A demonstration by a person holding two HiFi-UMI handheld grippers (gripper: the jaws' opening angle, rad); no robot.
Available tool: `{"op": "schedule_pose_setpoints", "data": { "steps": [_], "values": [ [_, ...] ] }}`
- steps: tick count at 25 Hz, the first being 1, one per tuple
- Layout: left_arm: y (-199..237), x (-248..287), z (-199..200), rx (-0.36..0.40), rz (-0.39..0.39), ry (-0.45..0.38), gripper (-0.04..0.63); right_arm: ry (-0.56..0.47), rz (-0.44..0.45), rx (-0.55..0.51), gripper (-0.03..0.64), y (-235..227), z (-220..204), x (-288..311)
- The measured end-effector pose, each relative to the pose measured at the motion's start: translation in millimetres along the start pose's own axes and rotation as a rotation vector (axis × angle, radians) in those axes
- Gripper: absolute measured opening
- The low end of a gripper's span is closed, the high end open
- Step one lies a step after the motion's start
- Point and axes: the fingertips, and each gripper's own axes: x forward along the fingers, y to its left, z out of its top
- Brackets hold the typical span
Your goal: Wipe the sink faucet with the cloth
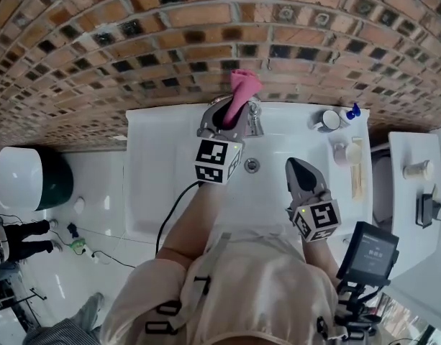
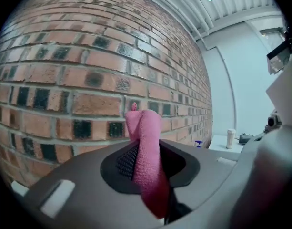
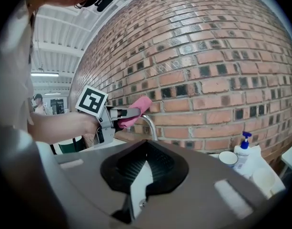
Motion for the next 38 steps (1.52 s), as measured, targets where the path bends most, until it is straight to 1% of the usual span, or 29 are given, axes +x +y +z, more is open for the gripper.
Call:
{"op": "schedule_pose_setpoints", "data": {
  "steps": [2,4,8,13,19,22,25,27,30,34,38],
  "values": [
    [-21.7,16.3,-8.1,0.012,-0.042,0.028,0.086,0.003,-0.015,0.012,-0.008,-12.3,-3.6,-6.6],
    [-31.8,25.7,-21.1,0.03,-0.068,0.062,0.086,0.004,-0.025,0.015,-0.008,-16.5,-5.3,-9.2],
    [-37.9,37.0,-47.8,0.095,-0.076,0.139,0.086,0.005,-0.037,0.042,-0.009,-25.4,-9.0,-10.8],
    [-39.1,40.0,-83.0,0.086,-0.092,0.236,0.087,0.007,-0.037,0.055,-0.009,-29.8,-9.6,-9.3],
    [-36.8,40.4,-104.1,0.072,-0.106,0.295,0.087,0.01,-0.019,0.055,-0.008,-28.6,-8.5,-2.5],
    [-35.5,40.6,-117.8,0.046,-0.122,0.329,0.087,0.015,-0.016,0.058,-0.008,-28.7,-10.1,-0.5],
    [-39.1,40.1,-113.3,0.02,-0.135,0.297,0.087,0.014,-0.014,0.054,-0.008,-31.0,-9.4,3.1],
    [-44.5,37.2,-97.7,0.009,-0.15,0.241,0.087,0.012,-0.014,0.047,-0.009,-31.9,-7.4,6.1],
    [-45.2,25.3,-61.7,0.007,-0.157,0.13,0.087,0.01,-0.007,0.035,-0.009,-26.8,-4.2,10.7],
    [-29.5,-22.2,-6.4,0.025,-0.12,0.002,0.087,-0.005,0.017,0.01,-0.009,3.0,5.3,8.5],
    [3.0,-87.1,31.5,0.043,-0.037,-0.089,0.087,-0.033,0.067,-0.027,-0.008,45.4,18.2,14.3]
  ]
}}
